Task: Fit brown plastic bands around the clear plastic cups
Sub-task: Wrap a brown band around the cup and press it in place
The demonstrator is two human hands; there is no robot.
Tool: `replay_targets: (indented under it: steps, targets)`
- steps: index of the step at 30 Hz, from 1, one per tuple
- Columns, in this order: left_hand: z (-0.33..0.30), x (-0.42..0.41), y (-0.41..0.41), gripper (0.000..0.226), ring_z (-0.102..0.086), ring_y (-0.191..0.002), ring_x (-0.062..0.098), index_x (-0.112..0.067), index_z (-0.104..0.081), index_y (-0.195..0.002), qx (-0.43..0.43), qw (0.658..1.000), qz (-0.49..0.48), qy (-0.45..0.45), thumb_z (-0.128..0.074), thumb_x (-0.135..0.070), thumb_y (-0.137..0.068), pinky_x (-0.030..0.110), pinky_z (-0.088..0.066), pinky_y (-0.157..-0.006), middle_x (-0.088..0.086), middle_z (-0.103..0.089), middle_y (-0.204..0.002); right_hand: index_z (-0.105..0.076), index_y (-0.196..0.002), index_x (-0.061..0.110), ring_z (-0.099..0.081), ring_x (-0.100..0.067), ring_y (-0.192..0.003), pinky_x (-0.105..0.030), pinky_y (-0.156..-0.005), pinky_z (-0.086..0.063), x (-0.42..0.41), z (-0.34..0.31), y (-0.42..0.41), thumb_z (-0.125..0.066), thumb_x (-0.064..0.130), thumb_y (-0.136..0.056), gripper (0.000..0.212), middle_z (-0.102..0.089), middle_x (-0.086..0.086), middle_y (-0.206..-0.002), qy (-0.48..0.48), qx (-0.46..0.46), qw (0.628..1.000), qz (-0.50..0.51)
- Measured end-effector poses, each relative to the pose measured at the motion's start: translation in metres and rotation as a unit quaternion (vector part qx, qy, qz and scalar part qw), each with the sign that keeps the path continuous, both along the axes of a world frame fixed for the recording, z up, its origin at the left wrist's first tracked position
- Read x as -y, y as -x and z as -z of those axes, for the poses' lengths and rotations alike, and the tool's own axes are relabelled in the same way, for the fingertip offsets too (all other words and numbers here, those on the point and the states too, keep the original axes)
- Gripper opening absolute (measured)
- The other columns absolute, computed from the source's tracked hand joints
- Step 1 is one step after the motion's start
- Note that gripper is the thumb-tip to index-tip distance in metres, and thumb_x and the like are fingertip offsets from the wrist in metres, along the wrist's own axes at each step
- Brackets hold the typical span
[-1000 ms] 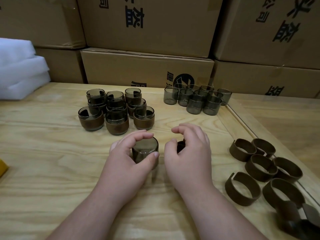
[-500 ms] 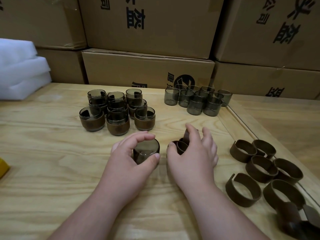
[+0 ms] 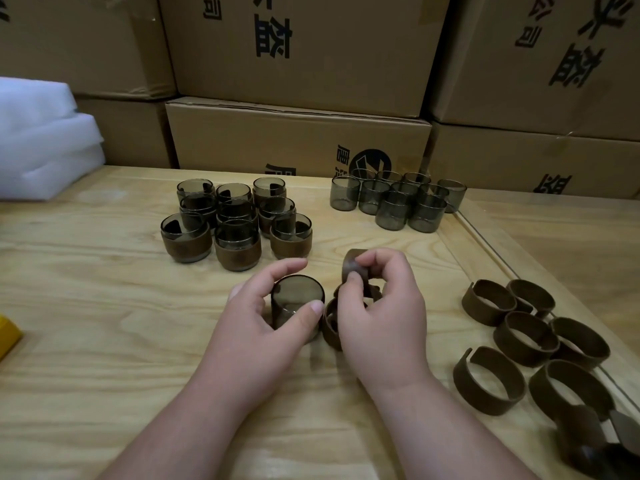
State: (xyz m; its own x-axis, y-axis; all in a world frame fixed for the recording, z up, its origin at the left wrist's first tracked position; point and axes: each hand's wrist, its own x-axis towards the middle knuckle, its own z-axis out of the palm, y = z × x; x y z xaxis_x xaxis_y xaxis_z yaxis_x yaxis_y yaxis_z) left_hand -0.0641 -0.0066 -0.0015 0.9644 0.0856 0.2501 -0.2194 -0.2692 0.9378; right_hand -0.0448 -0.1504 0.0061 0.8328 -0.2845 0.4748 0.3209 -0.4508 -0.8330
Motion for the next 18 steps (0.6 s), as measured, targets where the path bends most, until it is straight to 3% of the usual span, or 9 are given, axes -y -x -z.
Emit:
replay_targets:
  steps: [5,7,10,12,16,18]
  targets:
    - [0.0,-0.0012,0.0023,0.069,-0.057,-0.128,0.002,-0.057,-0.055,-0.135,0.028,0.999,0.046,-0.004,-0.077,-0.045,-0.07,0.04,-0.046,-0.112,-0.013,-0.058,-0.141,-0.054,-0.096,0.051,-0.062,-0.029,-0.096,-0.055,-0.081,-0.052,-0.0017,0.0065,0.0039,-0.047,0.033,-0.088,0.021,-0.065,0.013,-0.092,-0.012,0.079,0.989,-0.127]
    - [0.0005,-0.0003,0.0035,0.076,-0.052,-0.132,-0.004,-0.063,-0.05,-0.136,0.04,0.997,0.061,-0.033,-0.077,-0.044,-0.068,0.03,-0.042,-0.113,-0.015,-0.055,-0.142,-0.056,-0.097,0.047,-0.061,-0.031,-0.092,-0.057,-0.079,-0.052,-0.0014,0.0093,0.0045,-0.047,0.031,-0.091,0.02,-0.065,0.01,-0.089,-0.023,0.076,0.983,-0.167]
    - [0.0006,0.0015,0.0038,0.073,-0.052,-0.125,-0.011,-0.069,-0.052,-0.127,0.048,0.996,0.05,-0.061,-0.073,-0.052,-0.058,0.013,-0.041,-0.104,-0.019,-0.054,-0.135,-0.059,-0.096,0.046,-0.061,-0.03,-0.088,-0.056,-0.078,-0.052,-0.0022,0.0101,0.0048,-0.048,0.03,-0.091,0.02,-0.065,0.008,-0.085,-0.044,0.068,0.977,-0.198]
    - [0.0011,0.0018,0.0023,0.067,-0.055,-0.12,-0.01,-0.065,-0.059,-0.121,0.055,0.996,0.033,-0.056,-0.075,-0.052,-0.058,0.008,-0.044,-0.098,-0.018,-0.056,-0.131,-0.059,-0.094,0.042,-0.062,-0.025,-0.089,-0.049,-0.079,-0.054,-0.0025,0.0095,0.0042,-0.051,0.03,-0.087,0.017,-0.065,0.008,-0.086,-0.044,0.074,0.978,-0.188]
    - [0.001,0.0016,-0.0007,0.061,-0.066,-0.111,-0.001,-0.052,-0.065,-0.121,0.058,0.998,0.02,0.018,-0.085,-0.034,-0.066,0.019,-0.053,-0.094,-0.009,-0.067,-0.127,-0.057,-0.097,0.037,-0.06,-0.009,-0.1,-0.013,-0.084,-0.045,-0.0012,0.0063,0.0009,-0.053,0.033,-0.083,0.016,-0.059,0.018,-0.096,-0.007,0.092,0.99,-0.104]
    - [0.0006,0.0017,-0.0015,0.063,-0.07,-0.105,0.0,-0.042,-0.066,-0.124,0.067,0.996,0.013,0.063,-0.093,-0.03,-0.068,0.013,-0.054,-0.084,-0.011,-0.073,-0.119,-0.056,-0.105,0.037,-0.056,-0.003,-0.106,-0.009,-0.085,-0.041,-0.0003,0.0063,-0.0014,-0.053,0.041,-0.083,0.023,-0.056,0.023,-0.104,0.003,0.047,0.995,-0.089]
